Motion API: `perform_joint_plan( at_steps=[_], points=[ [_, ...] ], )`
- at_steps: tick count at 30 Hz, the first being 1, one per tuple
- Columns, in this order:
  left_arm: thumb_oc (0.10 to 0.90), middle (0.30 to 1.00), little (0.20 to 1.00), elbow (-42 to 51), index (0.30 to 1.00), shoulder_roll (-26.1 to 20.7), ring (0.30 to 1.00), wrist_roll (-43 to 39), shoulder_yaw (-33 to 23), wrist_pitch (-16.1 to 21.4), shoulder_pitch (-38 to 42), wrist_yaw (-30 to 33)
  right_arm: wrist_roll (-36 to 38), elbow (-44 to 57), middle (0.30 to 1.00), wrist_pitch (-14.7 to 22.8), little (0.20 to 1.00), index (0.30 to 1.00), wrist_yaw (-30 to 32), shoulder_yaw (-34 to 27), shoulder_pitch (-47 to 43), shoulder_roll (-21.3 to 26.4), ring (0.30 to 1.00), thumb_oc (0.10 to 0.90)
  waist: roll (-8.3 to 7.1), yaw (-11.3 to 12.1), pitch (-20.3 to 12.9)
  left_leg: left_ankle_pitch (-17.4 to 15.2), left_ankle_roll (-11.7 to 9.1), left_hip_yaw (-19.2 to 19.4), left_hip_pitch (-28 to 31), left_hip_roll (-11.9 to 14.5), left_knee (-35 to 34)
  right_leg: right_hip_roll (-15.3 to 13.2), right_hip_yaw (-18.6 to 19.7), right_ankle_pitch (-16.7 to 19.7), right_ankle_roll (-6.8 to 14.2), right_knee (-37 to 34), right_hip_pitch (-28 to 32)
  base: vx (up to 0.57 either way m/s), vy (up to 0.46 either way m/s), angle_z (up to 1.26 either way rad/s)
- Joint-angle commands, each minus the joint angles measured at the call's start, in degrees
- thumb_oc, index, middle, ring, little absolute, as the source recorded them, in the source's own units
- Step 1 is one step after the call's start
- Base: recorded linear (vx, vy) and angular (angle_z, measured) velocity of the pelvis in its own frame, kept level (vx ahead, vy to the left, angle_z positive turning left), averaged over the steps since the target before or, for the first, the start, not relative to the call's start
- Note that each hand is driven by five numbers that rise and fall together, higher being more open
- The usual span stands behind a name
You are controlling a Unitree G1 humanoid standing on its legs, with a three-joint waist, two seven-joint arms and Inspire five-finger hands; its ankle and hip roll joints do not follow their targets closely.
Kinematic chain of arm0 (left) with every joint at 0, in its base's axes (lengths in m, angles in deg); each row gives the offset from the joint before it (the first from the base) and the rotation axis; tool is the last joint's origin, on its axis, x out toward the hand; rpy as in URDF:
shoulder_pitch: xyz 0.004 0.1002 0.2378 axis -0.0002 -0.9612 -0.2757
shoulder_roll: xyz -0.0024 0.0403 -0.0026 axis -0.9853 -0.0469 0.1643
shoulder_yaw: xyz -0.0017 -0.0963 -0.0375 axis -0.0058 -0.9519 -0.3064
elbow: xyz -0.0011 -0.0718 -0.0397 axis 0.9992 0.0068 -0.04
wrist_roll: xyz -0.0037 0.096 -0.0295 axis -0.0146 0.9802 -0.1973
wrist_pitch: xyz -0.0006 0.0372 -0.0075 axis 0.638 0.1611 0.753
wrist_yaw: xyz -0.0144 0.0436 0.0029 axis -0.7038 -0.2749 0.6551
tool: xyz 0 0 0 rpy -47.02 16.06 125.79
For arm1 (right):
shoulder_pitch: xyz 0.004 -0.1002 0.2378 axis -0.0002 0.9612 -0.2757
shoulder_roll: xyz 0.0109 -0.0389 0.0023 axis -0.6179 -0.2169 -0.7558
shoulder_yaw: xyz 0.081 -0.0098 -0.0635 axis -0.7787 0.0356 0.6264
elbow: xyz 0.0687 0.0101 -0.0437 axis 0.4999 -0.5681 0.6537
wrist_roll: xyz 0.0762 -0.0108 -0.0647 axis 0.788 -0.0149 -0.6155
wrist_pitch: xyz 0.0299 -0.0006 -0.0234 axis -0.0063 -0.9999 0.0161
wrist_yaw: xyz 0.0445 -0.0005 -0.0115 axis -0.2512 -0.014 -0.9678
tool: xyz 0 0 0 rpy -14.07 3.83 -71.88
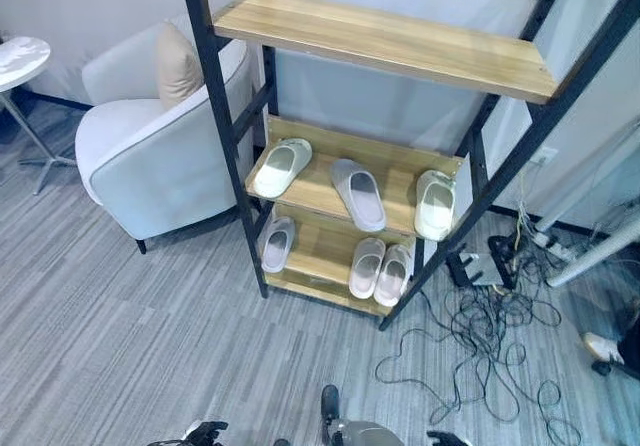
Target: Arrange the slippers neatly on the shoe rack.
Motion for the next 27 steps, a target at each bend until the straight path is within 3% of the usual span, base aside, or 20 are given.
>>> perform_joint_plan(
  at_steps=[1,4,5,6,7,9,10,12,13,14,16,17,20,23,27],
  points=[
    [0.8,0.9,0.9,-0.09,0.9,2.17,0.9,1.47,0.0,1.72,0.31,-0.57,0.3,-0.46,0.9,0.74,0.9,0.9,0.07,-0.03,-1.48,4.12,0.9,0.8,1.53,0.28,-1.17,-6.81,-2.11,4.46,2.2,-3.76,6.87,1.41,1.92,-0.26,-0.21,-3.32,3.49,0.15,-0.016,0.3],
    [0.8,0.9,0.9,1.0,0.9,2.24,0.9,0.72,0.51,1.87,0.86,-0.64,1.23,-0.05,0.9,0.99,0.9,0.9,0.16,-0.08,-1.65,4.38,0.9,0.8,1.06,0.54,-0.22,-3.16,-4.82,7.42,-4.11,-2.68,19.68,0.6,2.3,-1.21,-1.37,-3.47,5.98,0.11,-0.01,0.12],
    [0.8,0.9,0.9,1.71,0.9,2.24,0.9,-0.27,0.53,1.65,1.46,-0.45,1.61,-0.11,0.9,0.82,0.9,0.9,0.38,0.02,-2.37,4.58,0.9,0.8,0.13,1.22,0.68,-2.08,-4.34,9.94,-8.78,-1.82,26.29,-0.01,2.61,-2.15,-2.4,-3.32,7.41,0.07,-0.015,0.33],
    [0.8,0.9,0.9,1.72,0.9,2.24,0.9,-0.27,0.54,1.65,1.47,-0.45,1.61,-0.12,0.9,0.82,0.9,0.9,0.39,0.01,-2.38,4.58,0.9,0.8,0.2,1.28,0.67,-2.24,-4.34,9.99,-8.93,-1.75,26.58,0.07,2.64,-2.16,-2.4,-3.29,7.35,0.14,0.001,0.08],
    [0.8,0.9,0.9,1.96,0.9,2.24,0.9,-0.6,0.78,1.6,1.61,-0.14,2.11,-0.16,0.9,0.73,0.9,0.9,0.47,0.22,-2.51,4.77,0.9,0.8,-0.11,1.98,0.81,-3.6,-3.04,11.03,-11.06,-1.37,26.55,-0.26,3.01,-3.24,-2.7,-3.13,8.66,0.14,0.035,-0.26],
    [0.8,0.9,0.9,2.0,0.9,2.35,0.9,-0.65,0.96,1.64,1.68,-0.11,2.31,-0.13,0.9,0.77,0.9,0.9,0.53,0.11,-2.53,4.93,0.9,0.8,-0.27,2.24,0.8,-4.22,-2.85,10.98,-11.73,-1.07,25.05,-0.55,3.18,-3.82,-2.58,-3.19,9.3,0.16,0.059,-0.25],
    [0.8,0.9,0.9,1.82,0.9,2.59,0.9,-0.52,1.31,1.54,1.89,-0.24,2.31,-0.12,0.9,0.8,0.9,0.9,0.47,-0.11,-2.46,5.22,0.9,0.8,-0.32,2.41,0.56,-4.89,-2.88,10.7,-12.6,-0.23,20.45,-0.97,3.32,-4.98,-2.19,-3.51,10.3,0.17,0.108,-0.02],
    [0.8,0.9,0.9,1.72,0.9,2.88,0.9,-0.77,1.67,1.46,2.11,-0.42,2.05,-0.17,0.9,0.79,0.9,0.9,0.62,-0.33,-2.52,5.5,0.9,0.8,0.51,2.52,0.63,-1.61,-3.94,9.34,-13.39,0.75,14.8,-0.81,3.79,-5.76,-2.04,-3.7,11.02,0.15,0.134,-0.03],
    [0.8,0.9,0.9,1.71,0.9,2.9,0.9,-0.77,1.68,1.47,2.1,-0.42,2.05,-0.16,0.9,0.79,0.9,0.9,0.62,-0.33,-2.5,5.52,0.9,0.8,0.48,2.51,0.72,-1.48,-3.95,9.33,-13.12,0.72,14.49,-0.86,3.79,-5.81,-2.05,-3.71,11.15,0.14,0.189,-0.05],
    [0.8,0.9,0.9,1.61,0.9,3.06,0.9,-0.93,2.01,1.57,2.18,-0.52,1.75,-0.18,0.9,0.76,0.9,0.9,0.88,-0.46,-2.56,5.74,0.9,0.8,1.26,2.72,0.89,2.28,-4.87,7.72,-14.42,1.7,10.42,-0.76,4.69,-6.6,-1.93,-3.75,11.98,0.13,0.207,-0.06],
    [0.8,0.9,0.9,1.63,0.9,3.17,0.9,-1.04,2.16,1.71,2.25,-0.58,1.65,-0.11,0.9,0.8,0.9,0.9,0.97,-0.51,-2.58,5.89,0.9,0.8,1.58,2.9,1.08,3.64,-5.2,6.74,-15.21,2.05,9.29,-0.82,5.22,-6.97,-1.85,-3.7,12.44,0.12,0.221,-0.18],
    [0.8,0.9,0.9,1.57,0.9,3.29,0.9,-1.3,2.4,2.13,2.35,-0.46,1.67,0.02,0.9,0.84,0.9,0.9,1.04,-0.6,-2.64,6.06,0.9,0.8,1.93,3.37,1.47,5.16,-5.84,4.07,-17.08,1.91,9.16,-1.16,6.72,-7.4,-1.46,-3.38,13.1,0.07,0.157,-0.25],
    [0.8,0.9,0.9,1.01,0.9,3.54,0.9,-0.87,2.39,2.09,2.09,-0.65,1.06,-0.28,0.9,0.57,0.9,0.9,0.65,-0.78,-2.41,5.92,0.9,0.8,2.13,3.45,1.14,4.27,-5.97,2.11,-16.27,1.36,8.61,-1.89,8.26,-7.39,-0.67,-2.98,13.32,0.11,0.278,-0.6],
    [0.8,0.9,0.9,0.76,0.9,3.36,0.9,0.26,2.15,2.03,1.51,-0.27,0.24,-0.73,0.9,0.05,0.9,0.9,0.22,-1.26,-2.12,5.22,0.9,0.8,1.89,3.22,0.02,2.78,-5.08,4.04,-14.84,0.56,8.78,-5.53,9.19,-6.39,1.66,-2.08,12.46,0.08,0.306,-0.49],
    [0.8,0.9,0.9,0.88,0.9,2.89,0.9,0.19,1.7,2.01,1.38,-0.18,-0.44,-0.04,0.9,0.0,0.9,0.9,-0.12,-0.92,-2.76,4.67,0.9,0.8,2.05,3.43,-0.21,1.53,-3.75,6.54,-13.85,-0.32,8.77,-7.45,9.37,-4.92,2.94,-0.72,10.44,0.0,0.258,-0.33]
  ],
)
